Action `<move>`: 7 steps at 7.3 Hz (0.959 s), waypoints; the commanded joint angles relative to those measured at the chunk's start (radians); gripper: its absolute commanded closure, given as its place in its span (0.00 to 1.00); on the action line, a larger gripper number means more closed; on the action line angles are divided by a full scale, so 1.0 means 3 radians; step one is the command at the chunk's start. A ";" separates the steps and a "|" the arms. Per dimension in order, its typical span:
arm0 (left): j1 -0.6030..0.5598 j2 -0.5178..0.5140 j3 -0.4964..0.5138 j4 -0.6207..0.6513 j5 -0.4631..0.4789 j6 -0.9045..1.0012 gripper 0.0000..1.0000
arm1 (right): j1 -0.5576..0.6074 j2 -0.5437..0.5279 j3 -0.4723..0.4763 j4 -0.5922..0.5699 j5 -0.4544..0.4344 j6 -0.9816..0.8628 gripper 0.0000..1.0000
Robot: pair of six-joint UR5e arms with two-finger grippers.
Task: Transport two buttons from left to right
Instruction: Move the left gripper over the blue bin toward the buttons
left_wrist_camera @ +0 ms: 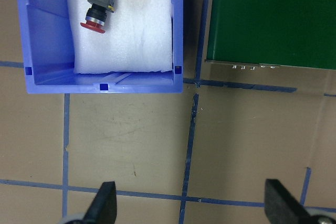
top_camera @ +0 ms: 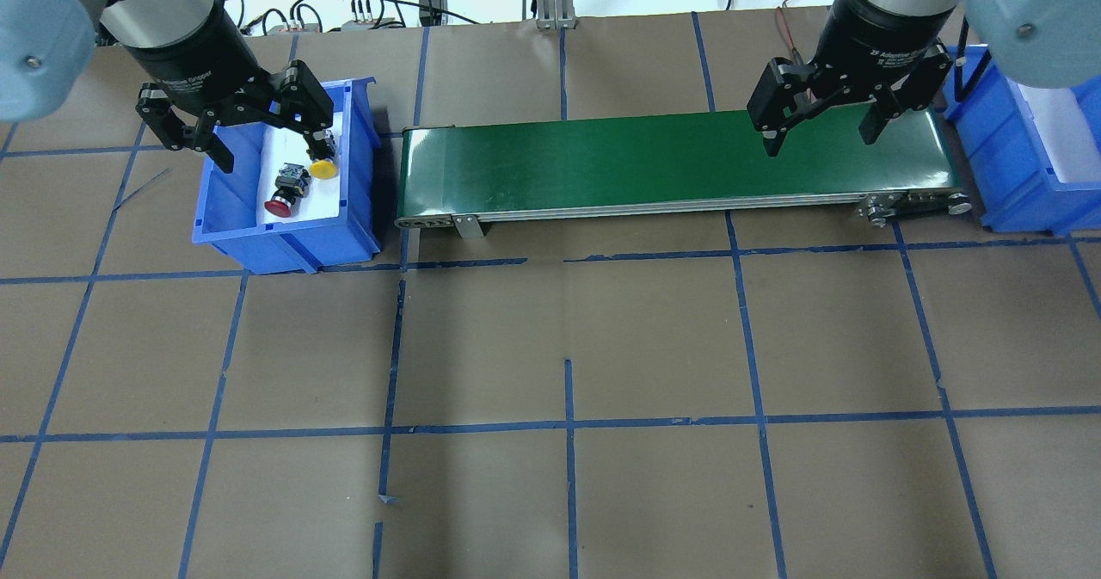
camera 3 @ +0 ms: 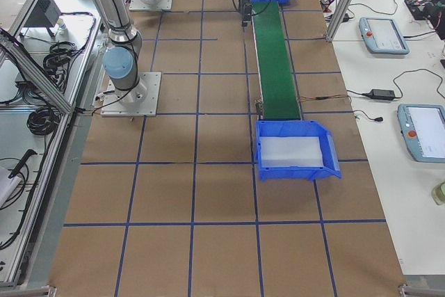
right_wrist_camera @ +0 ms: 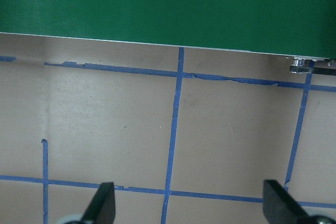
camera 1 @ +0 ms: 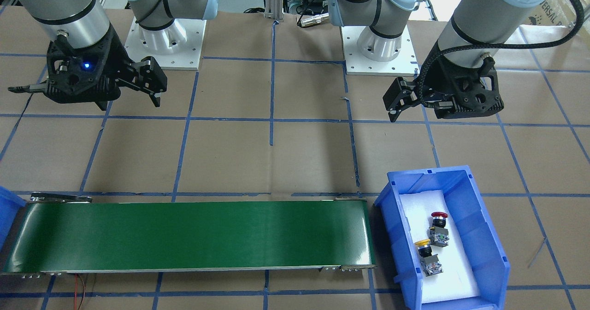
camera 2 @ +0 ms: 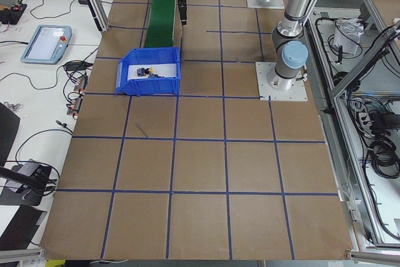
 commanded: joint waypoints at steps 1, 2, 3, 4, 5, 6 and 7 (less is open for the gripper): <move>0.0002 0.0030 0.0005 -0.0002 -0.0010 -0.0002 0.00 | -0.0001 0.0002 0.0000 0.0000 0.0000 -0.0001 0.00; 0.0002 0.0055 0.0005 -0.0002 0.0000 0.0003 0.00 | -0.0001 0.0007 0.0000 0.0000 0.0000 -0.0001 0.00; 0.0007 0.0142 -0.0081 -0.0013 0.0005 0.0003 0.00 | -0.0001 0.0007 0.0000 0.0000 0.0000 -0.0001 0.00; 0.0013 0.0138 -0.0082 -0.0008 -0.0005 0.0003 0.00 | -0.0001 0.0007 0.0000 0.0000 0.0000 -0.0001 0.00; 0.0028 0.0153 -0.0082 -0.0008 0.0010 0.0008 0.00 | -0.0001 0.0012 0.0000 0.0000 0.0000 -0.0001 0.00; 0.0068 0.0168 -0.0082 -0.0018 0.0020 0.0028 0.00 | -0.0001 0.0012 0.0000 0.0000 0.0000 -0.0001 0.00; 0.0089 0.0128 -0.0056 -0.0008 -0.0020 0.0028 0.00 | -0.0001 0.0012 0.0000 0.0000 0.0000 -0.0001 0.00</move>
